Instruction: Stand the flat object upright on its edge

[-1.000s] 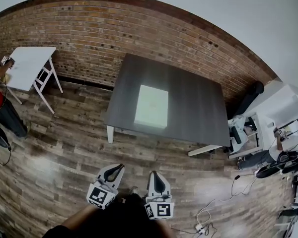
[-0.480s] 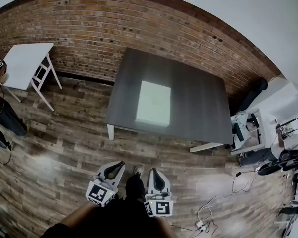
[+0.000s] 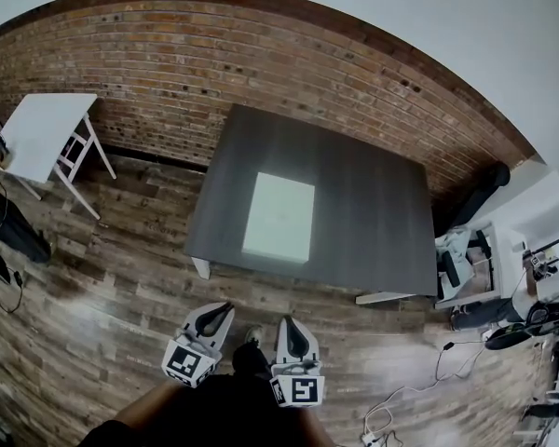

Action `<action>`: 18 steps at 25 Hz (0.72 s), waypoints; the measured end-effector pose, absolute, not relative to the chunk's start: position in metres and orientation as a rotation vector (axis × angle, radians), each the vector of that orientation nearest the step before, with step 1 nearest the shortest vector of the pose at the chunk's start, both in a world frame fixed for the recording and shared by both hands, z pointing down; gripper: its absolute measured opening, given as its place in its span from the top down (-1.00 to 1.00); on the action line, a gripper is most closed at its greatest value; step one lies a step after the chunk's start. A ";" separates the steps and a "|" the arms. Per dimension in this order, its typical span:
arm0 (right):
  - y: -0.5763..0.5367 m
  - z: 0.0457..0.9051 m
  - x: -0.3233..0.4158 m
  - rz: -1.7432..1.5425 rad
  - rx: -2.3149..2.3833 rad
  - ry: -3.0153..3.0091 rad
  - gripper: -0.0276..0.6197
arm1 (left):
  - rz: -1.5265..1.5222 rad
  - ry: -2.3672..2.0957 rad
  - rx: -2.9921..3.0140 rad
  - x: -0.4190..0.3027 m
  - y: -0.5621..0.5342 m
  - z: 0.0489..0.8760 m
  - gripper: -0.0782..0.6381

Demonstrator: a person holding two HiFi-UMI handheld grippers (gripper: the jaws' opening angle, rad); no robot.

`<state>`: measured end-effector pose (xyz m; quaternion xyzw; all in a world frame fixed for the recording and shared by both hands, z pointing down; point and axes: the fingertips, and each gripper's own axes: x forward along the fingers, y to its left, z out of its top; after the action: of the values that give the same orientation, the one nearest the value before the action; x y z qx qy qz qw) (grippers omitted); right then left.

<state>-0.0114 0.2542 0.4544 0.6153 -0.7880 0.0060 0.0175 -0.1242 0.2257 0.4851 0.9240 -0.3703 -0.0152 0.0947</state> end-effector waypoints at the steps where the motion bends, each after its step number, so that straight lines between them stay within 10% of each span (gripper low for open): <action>1: 0.247 0.455 -0.005 0.017 1.898 -2.454 0.84 | -0.061 -1.095 2.738 -0.117 0.219 0.482 0.66; 18: 0.166 0.483 0.110 0.128 1.773 -2.533 0.84 | 0.012 -1.301 2.664 -0.018 0.139 0.495 0.66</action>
<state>0.1100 0.1658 0.4835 0.5728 -0.8183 0.0414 0.0237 -0.0175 0.1392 0.4945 0.8951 -0.4370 0.0042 0.0882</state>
